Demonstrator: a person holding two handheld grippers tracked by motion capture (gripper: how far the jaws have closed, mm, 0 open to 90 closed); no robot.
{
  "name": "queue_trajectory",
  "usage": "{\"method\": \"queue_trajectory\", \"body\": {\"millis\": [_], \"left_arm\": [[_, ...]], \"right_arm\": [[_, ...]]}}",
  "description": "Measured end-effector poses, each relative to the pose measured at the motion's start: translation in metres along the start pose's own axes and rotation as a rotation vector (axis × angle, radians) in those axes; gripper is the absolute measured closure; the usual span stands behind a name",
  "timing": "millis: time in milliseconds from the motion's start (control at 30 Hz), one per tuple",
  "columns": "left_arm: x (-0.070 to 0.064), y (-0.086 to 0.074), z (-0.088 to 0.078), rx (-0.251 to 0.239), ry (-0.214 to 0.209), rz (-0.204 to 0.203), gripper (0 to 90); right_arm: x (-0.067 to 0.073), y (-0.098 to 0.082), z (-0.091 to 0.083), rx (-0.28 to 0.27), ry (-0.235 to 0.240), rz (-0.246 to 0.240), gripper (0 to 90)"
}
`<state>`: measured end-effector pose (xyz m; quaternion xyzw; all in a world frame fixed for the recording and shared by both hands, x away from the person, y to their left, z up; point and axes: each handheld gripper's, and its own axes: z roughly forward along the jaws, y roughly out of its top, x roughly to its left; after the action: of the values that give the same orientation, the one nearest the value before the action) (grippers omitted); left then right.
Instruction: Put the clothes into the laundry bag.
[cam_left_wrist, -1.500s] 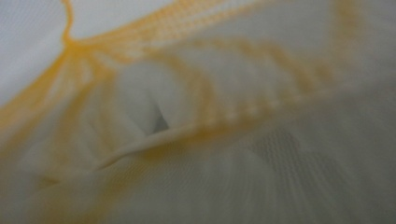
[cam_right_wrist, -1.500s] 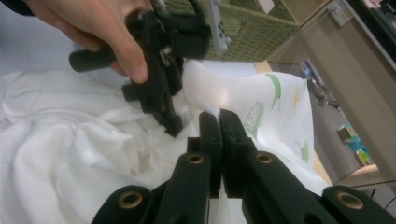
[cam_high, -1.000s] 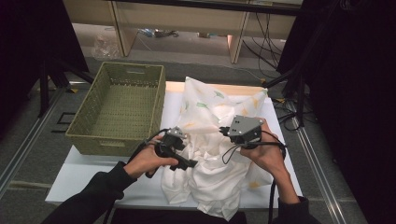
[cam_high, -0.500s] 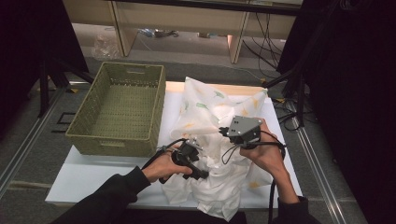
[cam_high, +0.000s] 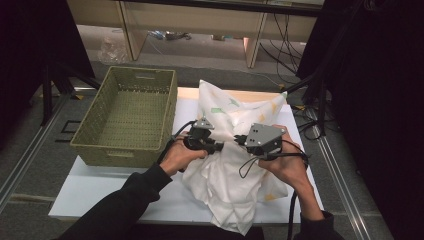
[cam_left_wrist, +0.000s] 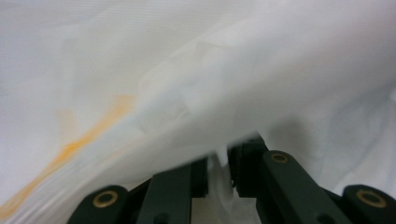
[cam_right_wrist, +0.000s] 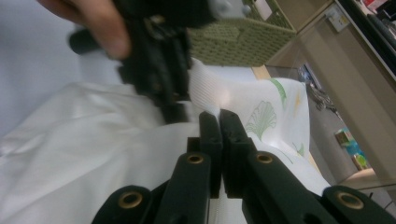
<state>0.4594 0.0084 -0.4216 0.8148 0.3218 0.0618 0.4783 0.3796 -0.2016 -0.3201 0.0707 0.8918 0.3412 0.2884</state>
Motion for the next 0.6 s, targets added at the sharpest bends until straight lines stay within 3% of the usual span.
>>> {"method": "queue_trajectory", "body": {"millis": [67,133,233,467,567,600], "left_arm": [[0.008,-0.008,0.014,0.031,0.034,-0.019,76.8],[0.011,-0.017,0.023,0.046,0.039,-0.051,74.5],[0.01,-0.023,0.02,0.049,0.033,-0.052,64.5],[-0.001,-0.031,-0.019,0.079,0.061,-0.007,28.6],[-0.003,-0.041,-0.034,0.103,0.064,0.009,20.9],[-0.003,-0.046,-0.038,0.132,0.062,0.012,18.8]], "right_arm": [[0.002,0.002,0.0,0.01,-0.003,-0.004,90.0],[0.003,0.0,0.004,0.02,0.005,-0.006,90.0],[0.003,-0.006,0.01,0.034,0.016,0.005,90.0],[0.004,-0.01,0.016,0.049,0.025,0.01,90.0],[0.004,-0.01,0.015,0.05,0.031,0.014,90.0],[0.003,-0.01,0.015,0.048,0.024,0.012,90.0]]}}
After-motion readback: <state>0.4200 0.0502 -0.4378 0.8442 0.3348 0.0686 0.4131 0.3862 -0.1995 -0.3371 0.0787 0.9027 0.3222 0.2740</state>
